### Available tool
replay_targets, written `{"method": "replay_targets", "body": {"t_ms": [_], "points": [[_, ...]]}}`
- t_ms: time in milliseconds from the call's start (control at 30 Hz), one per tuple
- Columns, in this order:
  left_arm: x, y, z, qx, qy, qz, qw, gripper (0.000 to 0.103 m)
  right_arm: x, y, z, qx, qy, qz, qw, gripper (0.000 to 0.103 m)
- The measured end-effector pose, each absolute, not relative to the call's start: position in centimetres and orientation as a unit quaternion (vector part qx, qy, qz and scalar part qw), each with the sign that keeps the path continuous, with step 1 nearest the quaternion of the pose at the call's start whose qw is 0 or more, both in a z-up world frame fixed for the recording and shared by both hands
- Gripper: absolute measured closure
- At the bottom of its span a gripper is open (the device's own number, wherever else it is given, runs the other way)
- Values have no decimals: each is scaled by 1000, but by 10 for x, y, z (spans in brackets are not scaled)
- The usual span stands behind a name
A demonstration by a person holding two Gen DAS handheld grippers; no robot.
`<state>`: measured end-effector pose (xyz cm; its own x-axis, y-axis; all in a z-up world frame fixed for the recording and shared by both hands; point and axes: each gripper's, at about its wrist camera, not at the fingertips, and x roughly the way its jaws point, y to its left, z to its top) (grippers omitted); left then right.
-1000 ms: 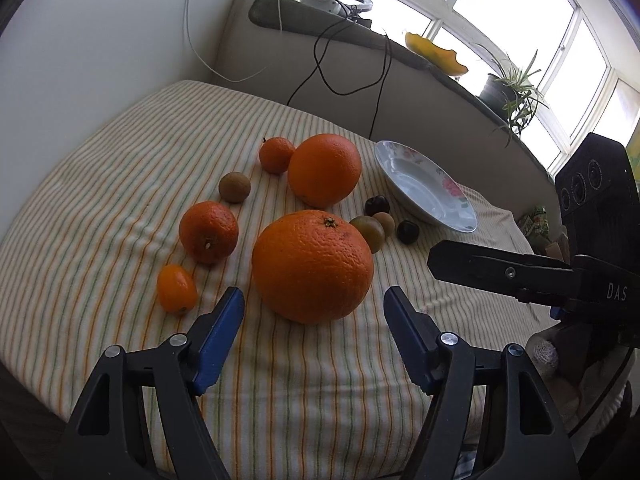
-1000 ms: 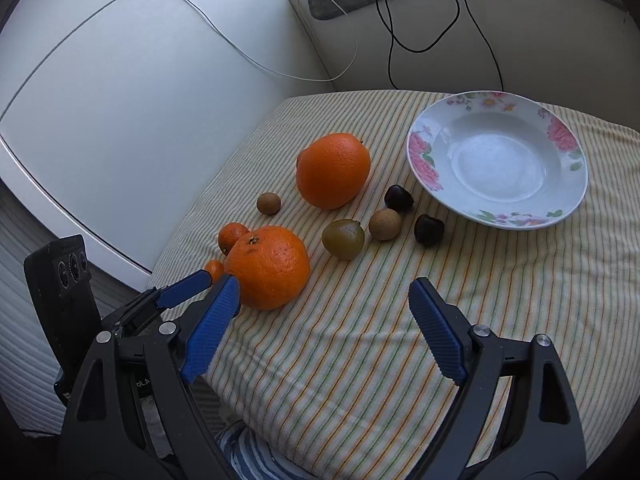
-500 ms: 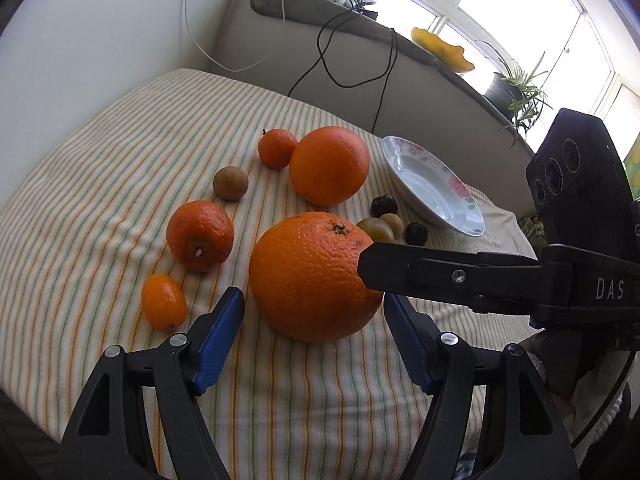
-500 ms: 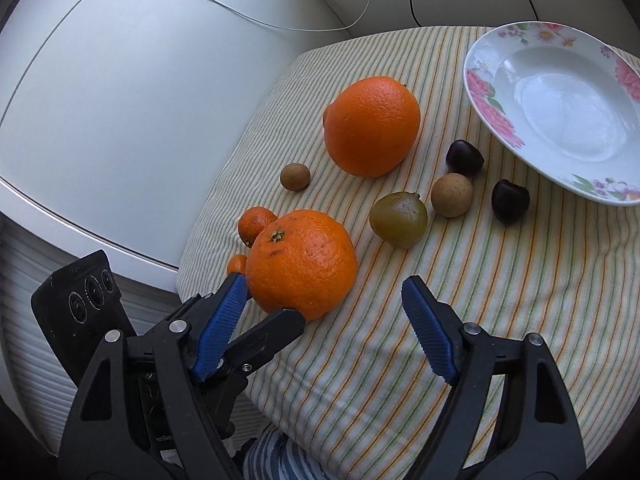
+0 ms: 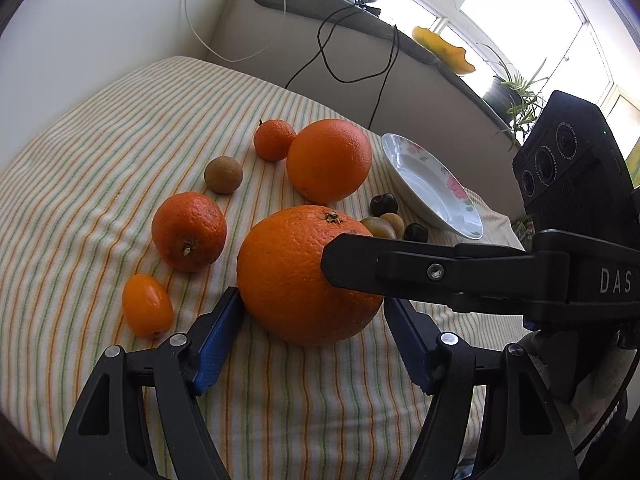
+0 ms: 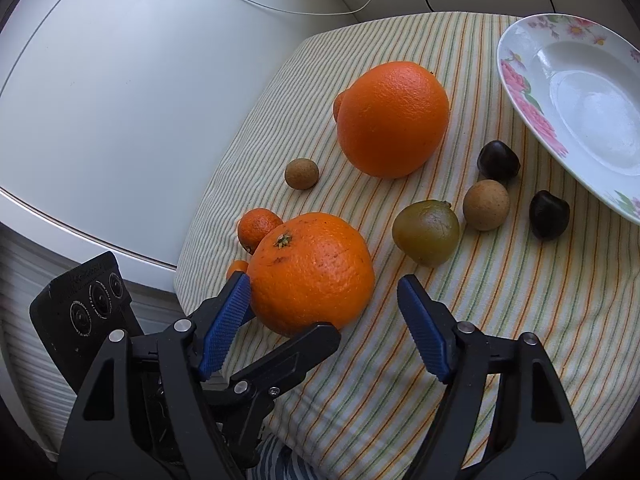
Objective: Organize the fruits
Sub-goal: 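Move the right gripper to the large orange and close on it, then carry the large orange with the right gripper onto the white floral plate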
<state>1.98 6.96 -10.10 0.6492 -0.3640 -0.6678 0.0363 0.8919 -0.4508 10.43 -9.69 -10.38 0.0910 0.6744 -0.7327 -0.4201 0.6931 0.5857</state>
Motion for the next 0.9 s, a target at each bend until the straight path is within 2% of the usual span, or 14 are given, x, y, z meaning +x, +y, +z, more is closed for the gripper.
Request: {"method": "replay_targets", "body": {"t_ms": [100,900], "points": [[19,69,-102,-198,403,-113,886,32,104,-94,-102,116,559,385,725,35],[31,36,-74,-166,377,-132,902,32,91,-115,-73,100,520,388,754,37]]}}
